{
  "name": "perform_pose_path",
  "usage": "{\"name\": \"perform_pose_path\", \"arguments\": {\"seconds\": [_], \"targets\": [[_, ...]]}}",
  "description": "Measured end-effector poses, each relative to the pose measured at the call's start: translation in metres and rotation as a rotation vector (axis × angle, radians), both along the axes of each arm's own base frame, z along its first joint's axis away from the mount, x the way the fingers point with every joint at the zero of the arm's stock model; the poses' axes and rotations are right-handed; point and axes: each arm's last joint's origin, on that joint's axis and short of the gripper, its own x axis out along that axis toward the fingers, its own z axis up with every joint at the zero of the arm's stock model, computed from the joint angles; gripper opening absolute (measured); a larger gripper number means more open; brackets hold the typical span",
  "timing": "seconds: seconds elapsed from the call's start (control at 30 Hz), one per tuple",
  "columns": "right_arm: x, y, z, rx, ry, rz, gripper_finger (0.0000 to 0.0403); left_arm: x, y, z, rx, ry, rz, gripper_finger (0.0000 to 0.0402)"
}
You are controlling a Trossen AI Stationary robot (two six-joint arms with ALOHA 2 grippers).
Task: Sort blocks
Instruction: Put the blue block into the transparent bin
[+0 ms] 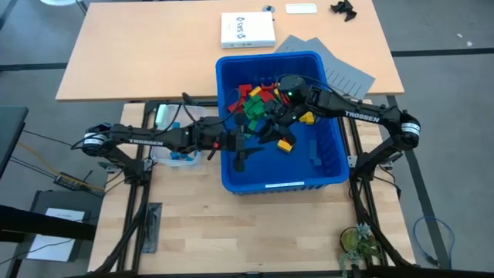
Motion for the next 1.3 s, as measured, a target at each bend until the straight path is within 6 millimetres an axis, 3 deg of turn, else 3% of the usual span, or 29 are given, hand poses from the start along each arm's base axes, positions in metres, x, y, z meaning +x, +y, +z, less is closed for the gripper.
{"name": "perform_pose_path", "arguments": {"seconds": [0.43, 0.77, 0.97, 1.17, 1.3], "targets": [[0.002, 0.001, 0.000, -0.013, -0.006, -0.017, 0.0133, 0.003, 0.001, -0.003, 0.072, 0.008, 0.049, 0.0125], [-0.001, -0.006, 0.003, -0.012, -0.011, -0.066, 0.0179, 0.004, 0.003, -0.004, 0.082, 0.010, 0.105, 0.0114], [-0.022, -0.019, 0.023, -0.003, -0.072, -0.096, 0.0195, 0.003, 0.007, -0.015, 0.087, 0.086, 0.195, 0.0112], [-0.054, -0.030, 0.048, -0.051, -0.151, -0.183, 0.0198, 0.001, 0.009, -0.013, 0.114, 0.099, 0.348, 0.0112], [-0.074, -0.035, 0.060, -0.078, -0.177, -0.255, 0.0196, -0.012, 0.006, -0.002, 0.140, 0.108, 0.558, 0.0112]]}}
